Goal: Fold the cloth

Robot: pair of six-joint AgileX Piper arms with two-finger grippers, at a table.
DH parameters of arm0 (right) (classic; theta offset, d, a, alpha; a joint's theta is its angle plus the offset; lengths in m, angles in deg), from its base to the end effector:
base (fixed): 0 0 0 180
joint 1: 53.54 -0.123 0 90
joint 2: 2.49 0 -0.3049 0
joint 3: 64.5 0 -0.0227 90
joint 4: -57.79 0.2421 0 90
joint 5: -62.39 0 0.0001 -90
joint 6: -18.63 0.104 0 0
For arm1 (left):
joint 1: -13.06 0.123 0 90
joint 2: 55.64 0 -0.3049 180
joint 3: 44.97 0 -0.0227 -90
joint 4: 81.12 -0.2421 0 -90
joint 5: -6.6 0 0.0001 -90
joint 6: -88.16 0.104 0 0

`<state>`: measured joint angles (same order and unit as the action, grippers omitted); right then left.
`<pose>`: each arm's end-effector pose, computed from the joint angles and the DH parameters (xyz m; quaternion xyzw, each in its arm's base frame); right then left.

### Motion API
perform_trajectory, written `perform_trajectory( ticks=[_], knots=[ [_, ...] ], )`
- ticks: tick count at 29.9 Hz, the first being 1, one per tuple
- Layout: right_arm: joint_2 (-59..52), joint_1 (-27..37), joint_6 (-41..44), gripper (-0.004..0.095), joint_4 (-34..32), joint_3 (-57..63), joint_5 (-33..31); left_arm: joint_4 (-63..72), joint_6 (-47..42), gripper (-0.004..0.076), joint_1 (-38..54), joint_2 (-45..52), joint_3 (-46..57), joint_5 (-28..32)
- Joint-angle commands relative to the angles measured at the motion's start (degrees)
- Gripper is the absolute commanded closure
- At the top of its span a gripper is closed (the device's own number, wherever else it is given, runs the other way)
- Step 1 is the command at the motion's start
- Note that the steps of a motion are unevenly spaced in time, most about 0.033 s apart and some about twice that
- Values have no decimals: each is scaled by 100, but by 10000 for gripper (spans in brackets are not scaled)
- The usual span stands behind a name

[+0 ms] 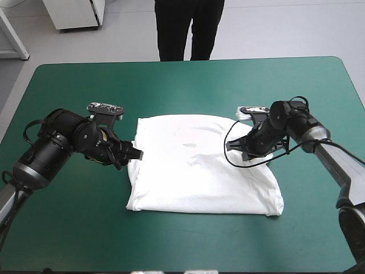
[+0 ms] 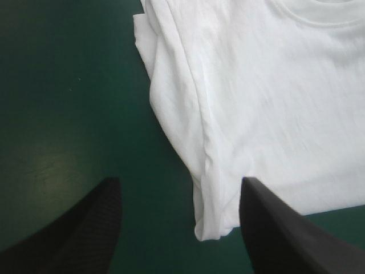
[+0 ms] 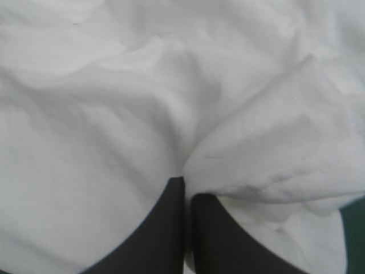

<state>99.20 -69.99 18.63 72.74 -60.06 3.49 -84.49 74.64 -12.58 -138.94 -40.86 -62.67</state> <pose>0.3083 0.1150 0.2785 -0.0891 0.9804 0.1365 0.1108 0.2245 -0.1014 0.3641 0.1080 0.9730 -0.0403 0.2001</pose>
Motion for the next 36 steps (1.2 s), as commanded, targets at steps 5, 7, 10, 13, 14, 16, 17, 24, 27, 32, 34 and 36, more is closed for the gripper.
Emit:
perform_trajectory(
  ticks=[5, 7, 10, 13, 14, 16, 17, 24, 27, 32, 34, 36],
  knots=[
    [279, -295, 0, 925, 265, -123, 355, 143, -32, 287, -42, 147, -183, 151],
    [471, -305, -59, 925, 391, -123, 355, 152, -4, 287, -42, 147, -183, 161],
    [674, -308, -96, 925, 603, -123, 355, 166, -4, 287, -42, 147, -183, 161],
    [741, -308, -169, 890, 687, -123, 354, 176, -18, 286, -42, 147, -183, 161],
    [741, -308, -227, 845, 687, -123, 331, 179, -18, 287, -42, 147, -183, 161],
    [730, -308, -312, 713, 687, -136, 204, 179, -18, 287, -42, 147, -183, 161],
    [730, -308, -322, 633, 687, -176, 110, 179, -18, 287, -42, 147, -183, 161],
    [447, -308, -341, 383, 598, -705, -369, 179, -18, 286, -42, 147, -183, 151],
    [54, -308, -181, 404, 347, -881, -505, 179, -18, 287, -42, 147, -183, 151],
    [-671, -308, 281, 412, -543, -893, -924, 179, -64, 287, -42, 147, -183, 23],
    [-971, -308, 423, 412, -879, -880, -1066, 179, -179, 287, -42, 147, -183, -69],
    [-1226, -308, 532, 412, -1063, -813, -1137, 179, -284, 287, -42, 136, -157, -193]
  ],
)
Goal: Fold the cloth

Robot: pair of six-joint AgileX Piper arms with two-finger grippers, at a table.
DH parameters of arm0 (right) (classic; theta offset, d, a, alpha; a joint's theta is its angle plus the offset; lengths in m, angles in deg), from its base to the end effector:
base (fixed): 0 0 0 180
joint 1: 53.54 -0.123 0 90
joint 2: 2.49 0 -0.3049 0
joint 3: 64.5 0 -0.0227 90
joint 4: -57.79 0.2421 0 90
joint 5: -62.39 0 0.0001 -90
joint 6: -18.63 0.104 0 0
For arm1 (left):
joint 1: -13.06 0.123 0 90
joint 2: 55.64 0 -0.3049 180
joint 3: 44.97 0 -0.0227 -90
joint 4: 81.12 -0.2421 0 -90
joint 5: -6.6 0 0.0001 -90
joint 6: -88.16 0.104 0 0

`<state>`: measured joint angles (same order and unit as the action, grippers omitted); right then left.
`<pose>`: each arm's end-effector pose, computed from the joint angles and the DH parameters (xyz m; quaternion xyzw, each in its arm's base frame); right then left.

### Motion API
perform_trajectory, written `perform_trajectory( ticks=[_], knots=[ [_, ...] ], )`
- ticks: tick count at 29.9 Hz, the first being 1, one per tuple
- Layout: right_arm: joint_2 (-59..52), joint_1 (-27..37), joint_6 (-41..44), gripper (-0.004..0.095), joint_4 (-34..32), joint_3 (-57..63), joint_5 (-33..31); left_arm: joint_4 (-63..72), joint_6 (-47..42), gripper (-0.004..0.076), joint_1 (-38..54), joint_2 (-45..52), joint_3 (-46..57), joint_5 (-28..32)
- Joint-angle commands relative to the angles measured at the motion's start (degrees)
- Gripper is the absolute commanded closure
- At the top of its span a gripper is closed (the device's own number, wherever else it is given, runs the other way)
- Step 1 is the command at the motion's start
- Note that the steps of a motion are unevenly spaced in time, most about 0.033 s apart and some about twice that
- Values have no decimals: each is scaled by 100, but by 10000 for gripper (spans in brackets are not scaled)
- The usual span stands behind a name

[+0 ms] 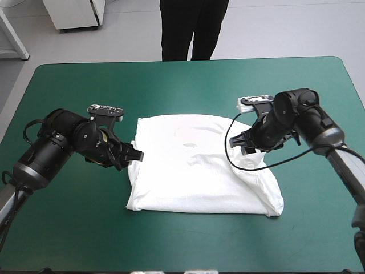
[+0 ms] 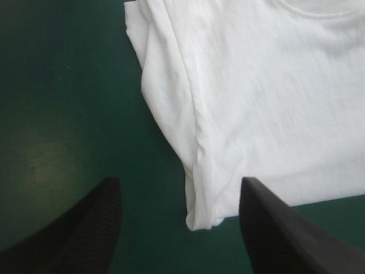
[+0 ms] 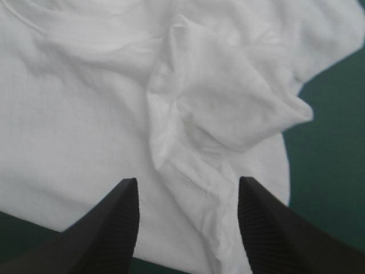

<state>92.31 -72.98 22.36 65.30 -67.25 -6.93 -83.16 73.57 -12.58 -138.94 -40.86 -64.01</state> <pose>0.2800 0.1123 0.3431 -0.1218 0.9772 0.0953 0.1453 0.2216 -0.1025 0.3630 0.0971 0.9767 -0.0490 0.1850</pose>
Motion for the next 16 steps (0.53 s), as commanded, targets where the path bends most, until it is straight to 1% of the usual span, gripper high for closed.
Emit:
perform_trajectory(
  ticks=[1, 8, 11, 16],
  knots=[
    [-671, -9, 186, 412, -361, -43, -108, 47, -199, 287, -42, 127, -157, -134],
    [-1399, -9, 604, 413, -447, 708, -207, 311, -365, 288, -159, 63, -45, -95],
    [-1645, -9, 673, 413, -447, 1003, -207, 82, -603, 306, -484, 39, 433, 26],
    [-1905, -9, 782, 413, -475, 1224, -207, 146, -1175, 320, -891, 39, 1374, 679]
  ],
)
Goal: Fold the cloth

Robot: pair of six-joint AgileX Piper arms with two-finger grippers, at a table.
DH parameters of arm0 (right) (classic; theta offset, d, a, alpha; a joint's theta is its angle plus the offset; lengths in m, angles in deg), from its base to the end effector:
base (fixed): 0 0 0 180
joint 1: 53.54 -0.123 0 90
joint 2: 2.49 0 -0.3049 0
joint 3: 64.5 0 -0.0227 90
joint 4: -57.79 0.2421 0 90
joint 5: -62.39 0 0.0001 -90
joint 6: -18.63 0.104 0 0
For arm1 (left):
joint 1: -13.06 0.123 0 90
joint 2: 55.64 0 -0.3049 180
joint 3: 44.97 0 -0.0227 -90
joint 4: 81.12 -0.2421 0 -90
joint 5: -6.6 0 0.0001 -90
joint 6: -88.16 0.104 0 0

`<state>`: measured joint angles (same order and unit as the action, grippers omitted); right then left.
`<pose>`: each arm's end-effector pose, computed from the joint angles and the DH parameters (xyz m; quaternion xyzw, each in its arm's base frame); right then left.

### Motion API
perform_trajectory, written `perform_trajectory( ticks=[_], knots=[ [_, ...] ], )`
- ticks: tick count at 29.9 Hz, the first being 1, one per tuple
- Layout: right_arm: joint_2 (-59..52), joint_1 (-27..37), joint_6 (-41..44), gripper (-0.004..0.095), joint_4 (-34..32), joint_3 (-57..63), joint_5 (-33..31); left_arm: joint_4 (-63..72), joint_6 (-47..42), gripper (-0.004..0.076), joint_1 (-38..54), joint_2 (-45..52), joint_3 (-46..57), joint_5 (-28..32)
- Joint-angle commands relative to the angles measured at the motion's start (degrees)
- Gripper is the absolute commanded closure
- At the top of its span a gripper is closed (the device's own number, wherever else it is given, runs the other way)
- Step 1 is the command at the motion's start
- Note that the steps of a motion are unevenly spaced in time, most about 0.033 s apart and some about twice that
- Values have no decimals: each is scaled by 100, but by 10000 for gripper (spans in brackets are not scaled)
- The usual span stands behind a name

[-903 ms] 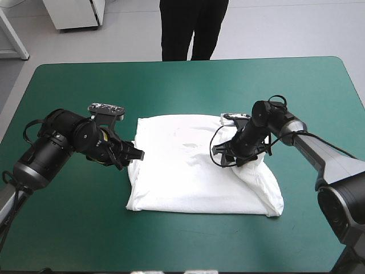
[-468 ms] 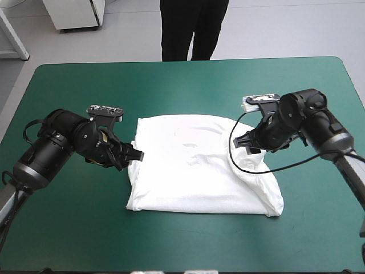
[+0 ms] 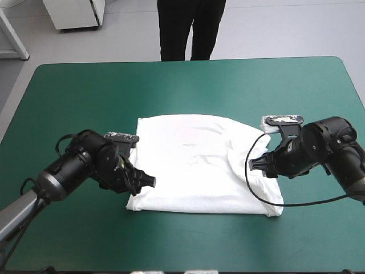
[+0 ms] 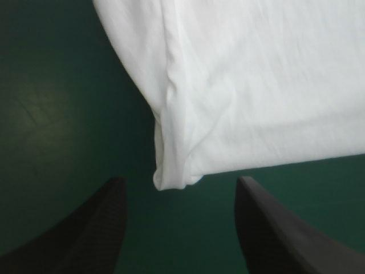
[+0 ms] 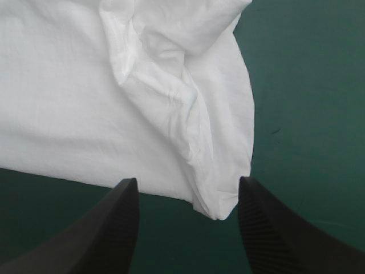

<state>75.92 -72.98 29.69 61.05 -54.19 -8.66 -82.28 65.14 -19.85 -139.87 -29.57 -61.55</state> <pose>0.2020 0.0772 0.3523 -0.0675 0.9817 0.0733 0.1620 0.1973 -0.1254 0.3066 0.0884 0.9903 -0.0413 0.0986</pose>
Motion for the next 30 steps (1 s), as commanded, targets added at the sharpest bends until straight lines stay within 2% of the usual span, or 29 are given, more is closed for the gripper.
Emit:
perform_trajectory(
  ticks=[1, 10, 21, 22, 24, 27, 28, 30],
  knots=[
    [-294, -9, 48, 413, -50, -83, -34, 116, -374, 320, -178, 132, 400, 553],
    [-325, -9, 37, 413, -181, -83, -34, 218, -615, 320, -178, -87, 1309, 1235],
    [-325, -9, -95, 413, -276, -83, -34, 245, -615, 328, -178, -904, 1361, 1599],
    [-325, -9, -95, 413, -276, -83, -34, 245, -615, 344, -178, -936, 1366, 1599],
    [-325, -9, -95, 413, -276, -83, -34, 245, -615, 433, -178, -963, 1388, 1625],
    [-325, -9, -117, 413, -276, -83, -34, 222, -615, 689, -178, -963, 1388, 1664],
    [-314, -9, -117, 412, -276, -83, -43, 223, -615, 729, -178, -963, 1388, 1674],
    [-314, -9, -117, 412, -232, 1, -43, 223, -615, 734, -178, -963, 1388, 1716]
  ],
)
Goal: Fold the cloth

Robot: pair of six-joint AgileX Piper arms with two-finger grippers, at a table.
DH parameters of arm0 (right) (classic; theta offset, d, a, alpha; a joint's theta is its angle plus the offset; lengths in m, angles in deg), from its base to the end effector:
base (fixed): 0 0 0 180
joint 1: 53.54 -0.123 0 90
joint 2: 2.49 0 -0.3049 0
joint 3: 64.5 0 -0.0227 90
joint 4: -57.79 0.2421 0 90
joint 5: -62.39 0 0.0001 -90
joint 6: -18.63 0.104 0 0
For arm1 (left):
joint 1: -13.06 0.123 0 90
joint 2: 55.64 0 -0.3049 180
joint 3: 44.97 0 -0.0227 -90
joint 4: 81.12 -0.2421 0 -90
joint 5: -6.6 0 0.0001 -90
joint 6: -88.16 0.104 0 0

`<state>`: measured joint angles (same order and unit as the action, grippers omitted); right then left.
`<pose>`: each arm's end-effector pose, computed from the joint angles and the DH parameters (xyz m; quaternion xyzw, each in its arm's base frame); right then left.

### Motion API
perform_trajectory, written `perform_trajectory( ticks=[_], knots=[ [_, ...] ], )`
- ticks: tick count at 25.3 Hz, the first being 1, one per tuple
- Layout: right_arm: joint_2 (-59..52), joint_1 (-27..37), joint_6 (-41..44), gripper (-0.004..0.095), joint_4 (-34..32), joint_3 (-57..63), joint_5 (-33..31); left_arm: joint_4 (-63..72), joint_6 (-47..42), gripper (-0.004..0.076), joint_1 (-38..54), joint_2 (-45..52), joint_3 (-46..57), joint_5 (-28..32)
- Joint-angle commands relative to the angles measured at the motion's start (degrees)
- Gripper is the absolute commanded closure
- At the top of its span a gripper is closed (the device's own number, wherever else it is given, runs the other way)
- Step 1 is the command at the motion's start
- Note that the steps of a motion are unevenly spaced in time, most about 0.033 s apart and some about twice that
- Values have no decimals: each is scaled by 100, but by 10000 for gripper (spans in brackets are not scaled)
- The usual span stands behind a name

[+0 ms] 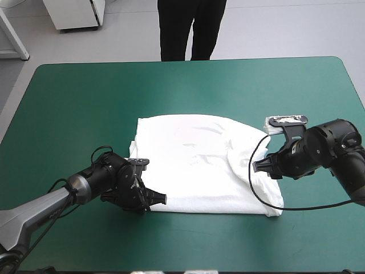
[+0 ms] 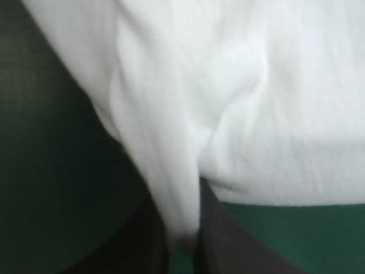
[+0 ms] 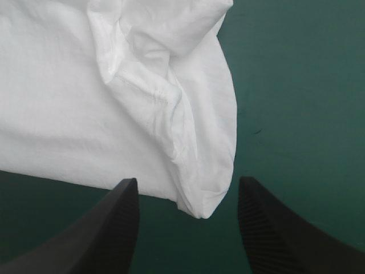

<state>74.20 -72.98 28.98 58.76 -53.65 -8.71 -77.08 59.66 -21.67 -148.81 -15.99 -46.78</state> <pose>0.1961 0.0710 0.3559 -0.0767 0.9796 0.0557 0.1769 0.1956 -0.1427 0.2143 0.0344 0.9982 -0.0452 0.0179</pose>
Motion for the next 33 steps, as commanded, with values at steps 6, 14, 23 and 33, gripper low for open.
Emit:
perform_trajectory(
  ticks=[6, 14, 23, 33],
  knots=[
    [-143, -9, -60, 384, 380, 834, 124, -296, 0, 734, 3, -69, 30, 229],
    [-132, -9, 146, 372, 349, 1793, 1100, -296, 105, 734, 3, -69, 30, 229],
    [162, -9, 314, 391, 223, 2517, 1832, -309, 130, 734, 3, -69, 30, 291],
    [1128, -9, 411, 789, 270, 2558, 2034, -309, 181, 734, 3, -69, 30, 287]
  ],
)
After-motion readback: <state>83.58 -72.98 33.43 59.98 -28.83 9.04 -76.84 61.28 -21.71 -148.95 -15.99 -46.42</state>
